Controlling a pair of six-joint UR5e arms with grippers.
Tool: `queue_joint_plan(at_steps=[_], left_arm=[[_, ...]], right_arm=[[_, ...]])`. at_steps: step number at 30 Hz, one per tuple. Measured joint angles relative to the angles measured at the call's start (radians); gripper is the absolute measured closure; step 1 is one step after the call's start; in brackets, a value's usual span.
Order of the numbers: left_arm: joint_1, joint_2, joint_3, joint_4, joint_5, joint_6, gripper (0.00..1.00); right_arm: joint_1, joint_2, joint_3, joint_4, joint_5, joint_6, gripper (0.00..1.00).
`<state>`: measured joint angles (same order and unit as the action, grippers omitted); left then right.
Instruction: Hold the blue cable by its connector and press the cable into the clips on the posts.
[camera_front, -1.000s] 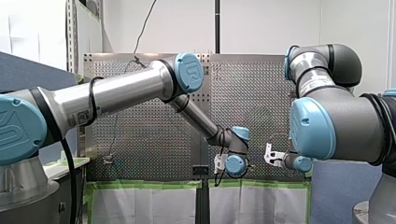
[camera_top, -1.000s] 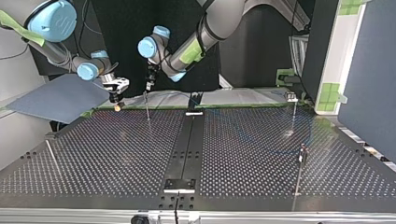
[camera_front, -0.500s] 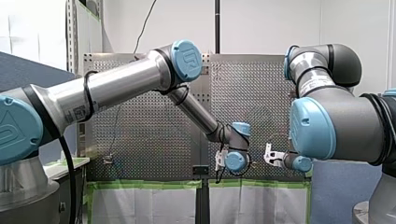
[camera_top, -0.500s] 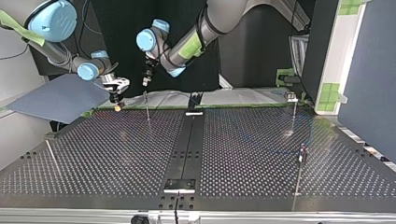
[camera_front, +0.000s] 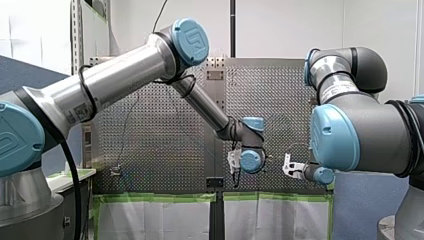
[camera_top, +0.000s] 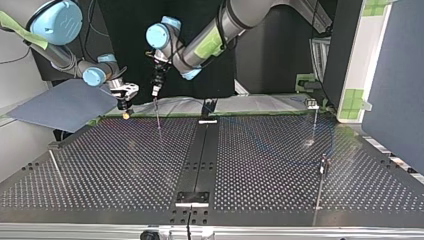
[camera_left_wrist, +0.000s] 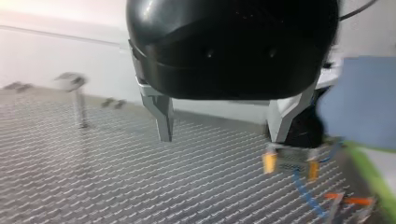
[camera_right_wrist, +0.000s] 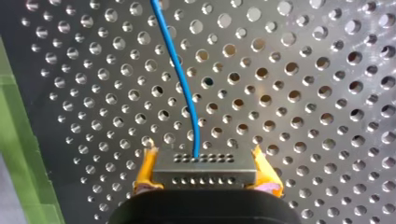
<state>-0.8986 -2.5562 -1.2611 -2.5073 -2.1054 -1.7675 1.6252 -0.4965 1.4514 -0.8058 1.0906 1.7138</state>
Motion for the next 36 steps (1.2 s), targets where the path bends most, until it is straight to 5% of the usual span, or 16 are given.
queue_joint_plan(at_steps=[11,25,36], left_arm=[[0.005,0.109,-0.109,0.109,-0.063,-0.042,0.01],[0.001,0.242,-0.242,0.171,-0.058,0.007,0.01],[0.008,0.351,-0.351,0.244,-0.037,-0.039,0.01]], right_arm=[[0.003,0.0,0.0,0.002,-0.002,0.002,1.0],[0.007,0.0,-0.001,0.002,-0.003,0.002,1.0],[0.015,0.0,-0.001,0.002,-0.005,0.003,1.0]])
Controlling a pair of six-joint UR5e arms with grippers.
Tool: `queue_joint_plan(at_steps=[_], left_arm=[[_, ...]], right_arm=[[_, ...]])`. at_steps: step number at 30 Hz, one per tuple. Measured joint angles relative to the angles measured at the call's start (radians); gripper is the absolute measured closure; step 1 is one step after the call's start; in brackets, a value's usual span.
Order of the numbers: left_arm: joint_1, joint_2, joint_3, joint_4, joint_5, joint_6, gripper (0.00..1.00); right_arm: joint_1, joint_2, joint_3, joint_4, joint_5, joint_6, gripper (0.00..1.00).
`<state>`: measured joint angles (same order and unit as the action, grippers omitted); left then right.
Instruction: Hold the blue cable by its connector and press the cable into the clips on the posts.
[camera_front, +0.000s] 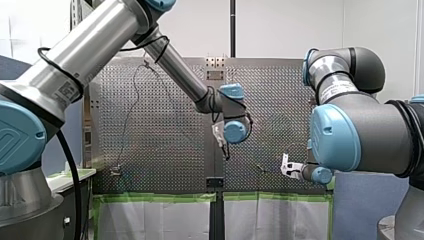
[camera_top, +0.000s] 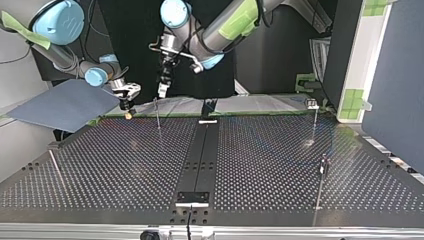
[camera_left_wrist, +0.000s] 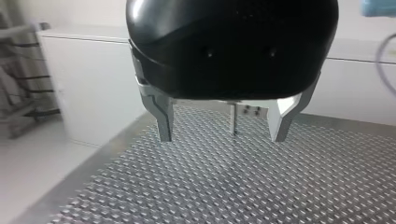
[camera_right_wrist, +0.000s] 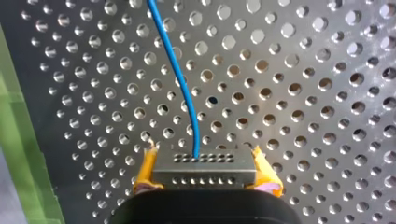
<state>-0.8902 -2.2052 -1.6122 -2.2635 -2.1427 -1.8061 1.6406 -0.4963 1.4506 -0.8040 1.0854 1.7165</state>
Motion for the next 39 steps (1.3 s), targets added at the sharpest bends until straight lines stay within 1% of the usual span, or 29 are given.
queue_joint_plan(at_steps=[8,11,14,19,24,28,30,35,37,39], left_arm=[[-0.006,0.085,-0.085,0.007,0.002,-0.013,0.01],[-0.006,0.115,-0.114,0.007,0.011,-0.015,0.01],[-0.003,0.141,-0.141,0.007,0.021,-0.016,0.01],[0.005,0.19,-0.19,0.01,0.02,-0.015,0.01],[0.011,0.233,-0.233,0.029,0.022,-0.022,0.01],[0.018,0.274,-0.273,0.062,0.043,-0.034,0.01],[0.022,0.29,-0.29,0.07,0.054,-0.033,0.01],[0.029,0.344,-0.344,0.074,0.082,-0.03,0.01],[0.032,0.367,-0.367,0.075,0.088,-0.03,0.01],[0.034,0.378,-0.386,0.076,0.091,-0.03,0.01]], right_arm=[[0.002,0.0,0.0,0.0,-0.002,0.0,1.0],[0.003,0.0,0.0,0.0,-0.002,0.0,1.0],[0.005,0.0,0.0,0.0,-0.002,-0.001,1.0],[0.01,0.0,0.0,0.0,-0.002,-0.002,1.0],[0.012,0.0,0.0,0.0,-0.002,-0.002,1.0],[0.015,0.0,0.0,-0.001,-0.002,0.0,1.0],[0.016,0.0,0.0,-0.001,-0.002,0.001,1.0],[0.018,0.0,0.0,0.0,-0.002,0.002,1.0],[0.018,0.0,0.0,0.0,-0.002,0.002,1.0],[0.019,0.0,0.0,-0.001,-0.002,0.002,1.0]])
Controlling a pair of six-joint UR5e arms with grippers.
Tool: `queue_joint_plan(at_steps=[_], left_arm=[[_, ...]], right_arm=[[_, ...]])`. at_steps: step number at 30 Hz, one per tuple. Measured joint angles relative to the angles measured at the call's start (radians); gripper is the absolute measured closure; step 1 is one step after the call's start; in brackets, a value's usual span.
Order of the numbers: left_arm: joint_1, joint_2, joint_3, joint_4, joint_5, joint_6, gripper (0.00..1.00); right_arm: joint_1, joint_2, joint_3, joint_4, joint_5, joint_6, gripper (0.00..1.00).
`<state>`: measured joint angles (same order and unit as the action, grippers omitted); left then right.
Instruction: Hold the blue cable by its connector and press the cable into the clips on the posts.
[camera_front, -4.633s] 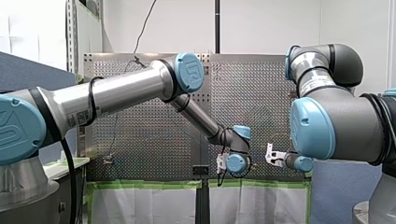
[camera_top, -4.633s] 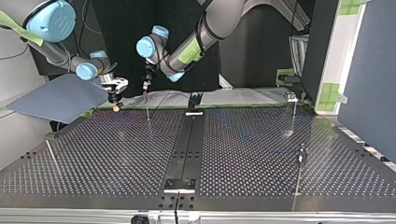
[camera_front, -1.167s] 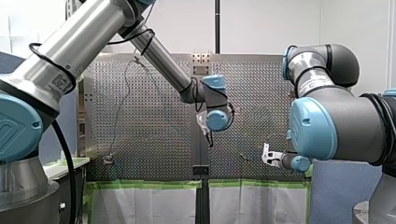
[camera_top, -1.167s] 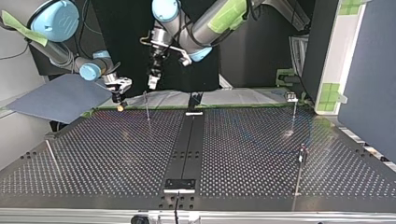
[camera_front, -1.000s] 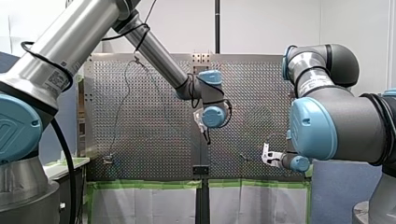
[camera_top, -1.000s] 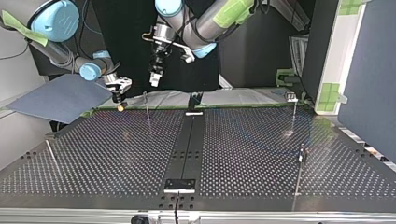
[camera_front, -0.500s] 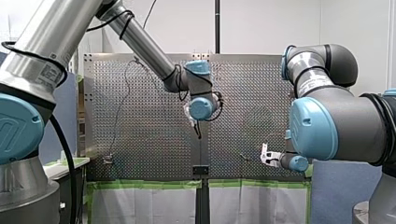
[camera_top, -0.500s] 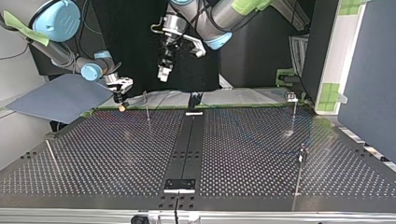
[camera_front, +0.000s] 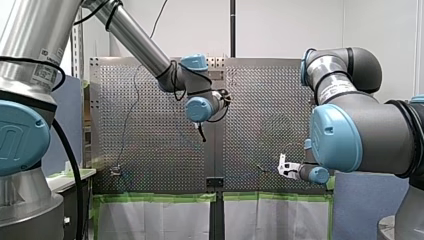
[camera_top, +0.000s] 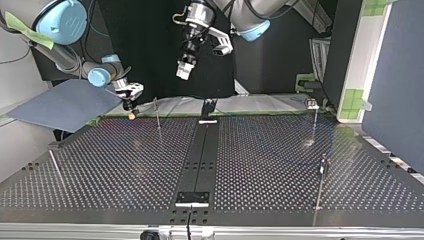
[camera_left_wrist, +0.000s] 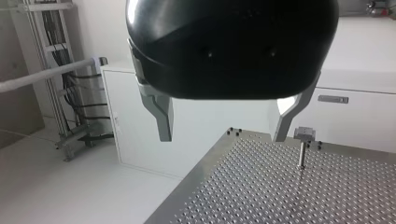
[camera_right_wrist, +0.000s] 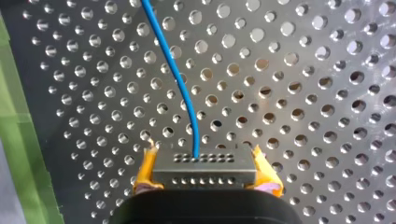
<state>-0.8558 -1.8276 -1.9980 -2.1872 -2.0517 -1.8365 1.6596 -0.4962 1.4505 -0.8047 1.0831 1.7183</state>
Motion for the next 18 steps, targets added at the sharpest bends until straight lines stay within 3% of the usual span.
queue_joint_plan(at_steps=[13,18], left_arm=[[0.014,-0.102,-0.138,0.108,0.014,-0.027,0.01],[0.017,-0.112,-0.186,0.129,0.008,-0.029,0.01]], right_arm=[[0.006,0.0,0.0,0.001,0.0,0.002,1.0],[0.007,0.0,0.0,0.001,0.0,0.001,1.0]])
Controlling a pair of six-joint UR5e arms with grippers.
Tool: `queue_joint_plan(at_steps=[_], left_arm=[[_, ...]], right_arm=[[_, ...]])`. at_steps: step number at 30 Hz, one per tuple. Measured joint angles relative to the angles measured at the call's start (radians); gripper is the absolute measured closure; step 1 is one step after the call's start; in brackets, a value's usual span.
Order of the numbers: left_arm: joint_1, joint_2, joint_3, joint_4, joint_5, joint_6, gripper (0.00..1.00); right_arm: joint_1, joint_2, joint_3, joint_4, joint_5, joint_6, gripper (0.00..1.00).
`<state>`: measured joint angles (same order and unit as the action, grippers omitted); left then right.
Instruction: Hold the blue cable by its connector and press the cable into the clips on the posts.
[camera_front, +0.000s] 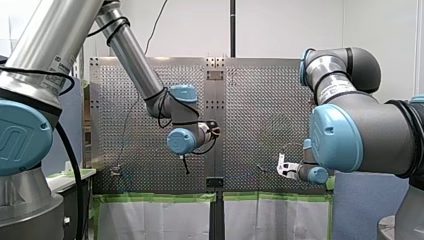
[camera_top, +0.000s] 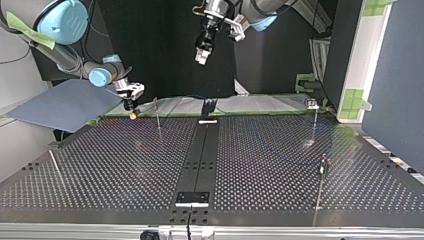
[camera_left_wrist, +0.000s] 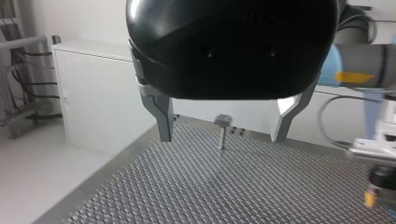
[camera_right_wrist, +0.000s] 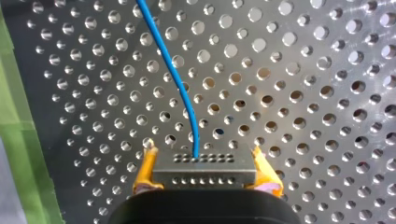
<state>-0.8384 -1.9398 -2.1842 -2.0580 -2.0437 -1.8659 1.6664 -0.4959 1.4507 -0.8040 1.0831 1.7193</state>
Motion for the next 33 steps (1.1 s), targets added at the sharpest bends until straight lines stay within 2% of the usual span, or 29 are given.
queue_joint_plan(at_steps=[6,11,19,33], left_arm=[[0.007,-0.001,-0.057,0.02,-0.031,0.019,0.01],[0.011,-0.001,-0.103,0.026,-0.075,0.057,0.01],[0.016,-0.001,-0.179,0.04,-0.149,0.082,0.01],[0.017,-0.001,-0.189,0.041,-0.16,0.087,0.01]], right_arm=[[0.001,0.0,0.0,0.001,0.004,-0.005,1.0],[0.006,0.0,0.0,0.008,0.008,-0.01,1.0],[0.006,0.0,0.001,0.027,0.012,-0.012,1.0],[0.005,0.0,0.001,0.029,0.012,-0.012,1.0]])
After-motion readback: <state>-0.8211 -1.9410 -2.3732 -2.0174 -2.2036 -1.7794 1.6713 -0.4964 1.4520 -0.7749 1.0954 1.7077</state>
